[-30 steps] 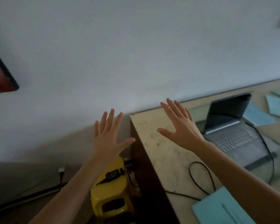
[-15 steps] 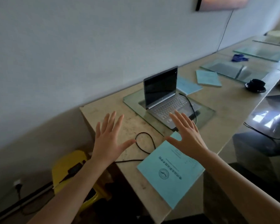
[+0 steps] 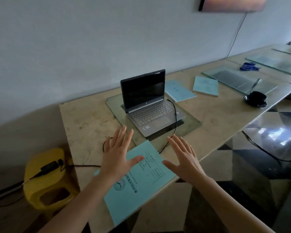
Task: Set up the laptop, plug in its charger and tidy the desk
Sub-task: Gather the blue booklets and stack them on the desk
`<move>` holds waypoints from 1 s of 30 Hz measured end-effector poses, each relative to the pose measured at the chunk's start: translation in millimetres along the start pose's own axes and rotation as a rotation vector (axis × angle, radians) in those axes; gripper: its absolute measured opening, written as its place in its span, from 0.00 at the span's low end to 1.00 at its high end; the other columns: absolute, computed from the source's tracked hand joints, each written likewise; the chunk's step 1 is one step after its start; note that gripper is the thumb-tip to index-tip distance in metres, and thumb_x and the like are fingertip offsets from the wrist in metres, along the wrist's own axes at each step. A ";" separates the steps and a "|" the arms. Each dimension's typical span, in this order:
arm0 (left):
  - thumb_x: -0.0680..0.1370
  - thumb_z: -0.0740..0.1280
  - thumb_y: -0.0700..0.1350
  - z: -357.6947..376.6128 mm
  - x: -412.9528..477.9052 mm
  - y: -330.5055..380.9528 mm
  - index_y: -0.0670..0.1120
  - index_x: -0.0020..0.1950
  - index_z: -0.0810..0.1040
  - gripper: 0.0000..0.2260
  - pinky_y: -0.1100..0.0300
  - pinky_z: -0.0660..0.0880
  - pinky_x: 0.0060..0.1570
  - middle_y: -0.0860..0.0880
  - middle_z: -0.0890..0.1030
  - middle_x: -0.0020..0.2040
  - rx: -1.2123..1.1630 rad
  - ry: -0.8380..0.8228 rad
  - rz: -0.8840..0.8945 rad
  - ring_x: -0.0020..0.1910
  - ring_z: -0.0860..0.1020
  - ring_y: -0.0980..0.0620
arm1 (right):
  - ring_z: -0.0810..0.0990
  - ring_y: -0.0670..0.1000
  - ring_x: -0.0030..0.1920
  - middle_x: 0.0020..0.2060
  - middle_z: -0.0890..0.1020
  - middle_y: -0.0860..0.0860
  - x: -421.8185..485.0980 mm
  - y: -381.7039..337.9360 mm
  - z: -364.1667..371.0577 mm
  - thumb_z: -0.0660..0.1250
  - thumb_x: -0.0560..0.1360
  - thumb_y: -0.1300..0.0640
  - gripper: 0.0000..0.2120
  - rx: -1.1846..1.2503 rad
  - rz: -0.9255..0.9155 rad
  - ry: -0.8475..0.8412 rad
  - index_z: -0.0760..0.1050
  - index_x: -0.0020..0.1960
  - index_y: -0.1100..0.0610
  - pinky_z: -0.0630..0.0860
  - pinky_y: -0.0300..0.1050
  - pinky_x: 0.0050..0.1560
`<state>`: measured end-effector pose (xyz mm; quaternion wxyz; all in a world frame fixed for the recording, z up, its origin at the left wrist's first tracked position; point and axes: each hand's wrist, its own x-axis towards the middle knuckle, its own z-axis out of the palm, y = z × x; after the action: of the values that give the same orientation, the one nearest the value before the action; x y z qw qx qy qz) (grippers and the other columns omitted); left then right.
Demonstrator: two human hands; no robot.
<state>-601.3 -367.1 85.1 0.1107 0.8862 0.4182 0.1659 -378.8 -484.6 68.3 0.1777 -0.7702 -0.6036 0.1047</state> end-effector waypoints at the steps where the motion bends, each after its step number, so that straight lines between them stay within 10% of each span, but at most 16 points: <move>1: 0.66 0.44 0.76 5.2 -0.5 6.9 0.55 0.76 0.40 0.44 0.52 0.34 0.72 0.53 0.39 0.77 0.000 -0.007 -0.011 0.75 0.35 0.53 | 0.40 0.49 0.77 0.77 0.44 0.43 2.1 8.0 -1.5 0.60 0.72 0.33 0.41 0.002 -0.016 -0.017 0.40 0.75 0.39 0.44 0.58 0.76; 21: 0.67 0.48 0.74 9.6 66.6 -45.3 0.52 0.77 0.43 0.44 0.49 0.38 0.73 0.50 0.41 0.78 0.132 0.099 -0.295 0.76 0.38 0.51 | 0.40 0.50 0.77 0.78 0.44 0.45 148.9 -18.5 62.6 0.61 0.72 0.36 0.41 -0.048 -0.456 -0.279 0.41 0.76 0.42 0.45 0.58 0.76; 30: 0.66 0.48 0.74 14.5 27.4 -64.0 0.52 0.77 0.45 0.45 0.48 0.39 0.73 0.50 0.45 0.78 0.158 0.121 -0.688 0.77 0.41 0.50 | 0.44 0.51 0.77 0.78 0.46 0.45 198.7 -54.3 105.0 0.61 0.73 0.36 0.41 -0.087 -0.750 -0.571 0.41 0.77 0.43 0.49 0.56 0.75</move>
<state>-624.5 -306.6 55.8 0.0663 0.6877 0.7096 0.1382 -417.1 -265.7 4.5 -0.0022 -0.4460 -0.8687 0.2155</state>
